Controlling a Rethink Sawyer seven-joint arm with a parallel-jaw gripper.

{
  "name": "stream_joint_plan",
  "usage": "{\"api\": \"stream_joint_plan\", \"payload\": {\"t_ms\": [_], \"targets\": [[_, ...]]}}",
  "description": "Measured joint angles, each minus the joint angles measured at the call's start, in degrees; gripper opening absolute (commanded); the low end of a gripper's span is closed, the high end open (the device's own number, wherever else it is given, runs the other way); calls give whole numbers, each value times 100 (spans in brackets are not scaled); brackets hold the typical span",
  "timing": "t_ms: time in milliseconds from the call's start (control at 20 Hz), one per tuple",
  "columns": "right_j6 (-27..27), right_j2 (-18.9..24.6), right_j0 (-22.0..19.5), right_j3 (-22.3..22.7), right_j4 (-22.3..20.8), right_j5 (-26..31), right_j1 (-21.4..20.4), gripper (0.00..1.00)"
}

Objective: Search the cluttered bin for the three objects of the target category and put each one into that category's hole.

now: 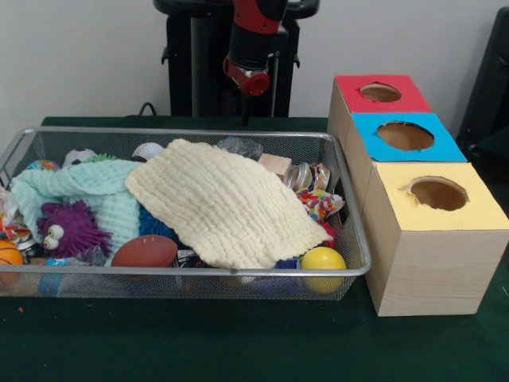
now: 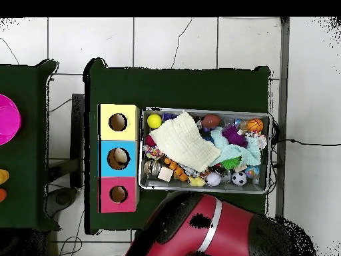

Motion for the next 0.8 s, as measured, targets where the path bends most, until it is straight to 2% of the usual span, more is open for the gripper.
{"api": "stream_joint_plan", "payload": {"t_ms": [800], "targets": [[-1, -26, 10, 12, -60, -679, 246, 100]]}}
